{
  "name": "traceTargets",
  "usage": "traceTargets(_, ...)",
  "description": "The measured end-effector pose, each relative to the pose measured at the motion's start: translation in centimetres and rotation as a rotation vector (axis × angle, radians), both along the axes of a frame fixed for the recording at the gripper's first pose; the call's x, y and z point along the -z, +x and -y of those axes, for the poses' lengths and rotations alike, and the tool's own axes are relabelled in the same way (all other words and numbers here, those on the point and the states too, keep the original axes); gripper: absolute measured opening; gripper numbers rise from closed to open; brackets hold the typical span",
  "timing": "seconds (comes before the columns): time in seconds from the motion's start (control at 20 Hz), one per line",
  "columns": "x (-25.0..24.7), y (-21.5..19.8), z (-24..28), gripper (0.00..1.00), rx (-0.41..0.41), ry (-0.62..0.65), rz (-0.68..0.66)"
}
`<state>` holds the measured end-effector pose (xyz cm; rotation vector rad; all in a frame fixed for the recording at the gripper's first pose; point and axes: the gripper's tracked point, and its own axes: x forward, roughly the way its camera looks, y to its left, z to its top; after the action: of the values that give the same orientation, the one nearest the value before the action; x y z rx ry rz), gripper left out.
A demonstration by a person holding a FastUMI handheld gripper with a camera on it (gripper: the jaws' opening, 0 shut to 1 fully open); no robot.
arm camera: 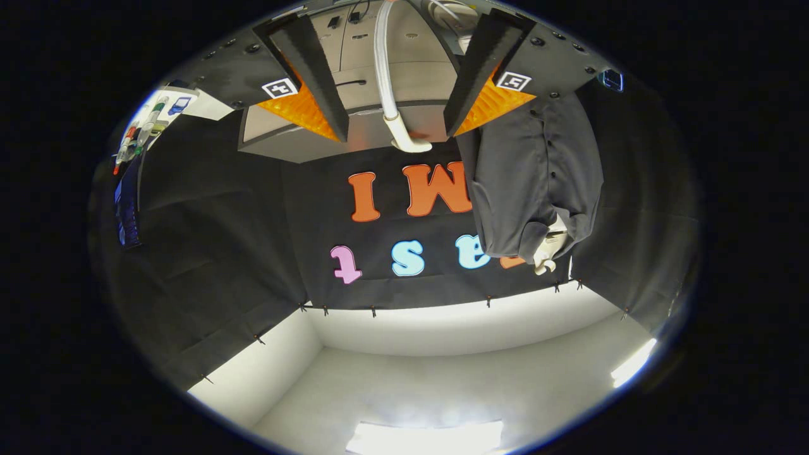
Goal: Iron the clothes twice with a garment steamer, once on the left side and once on the right side.
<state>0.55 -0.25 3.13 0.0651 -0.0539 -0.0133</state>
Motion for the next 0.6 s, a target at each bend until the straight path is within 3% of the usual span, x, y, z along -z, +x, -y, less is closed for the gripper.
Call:
traceTargets(0.3, -2.6, 4.4, -0.5, 0.98, -0.040, -0.046, -0.006)
traceTargets(0.6, -4.2, 11.4, -1.3, 0.98, -0.154, -0.025, -0.050)
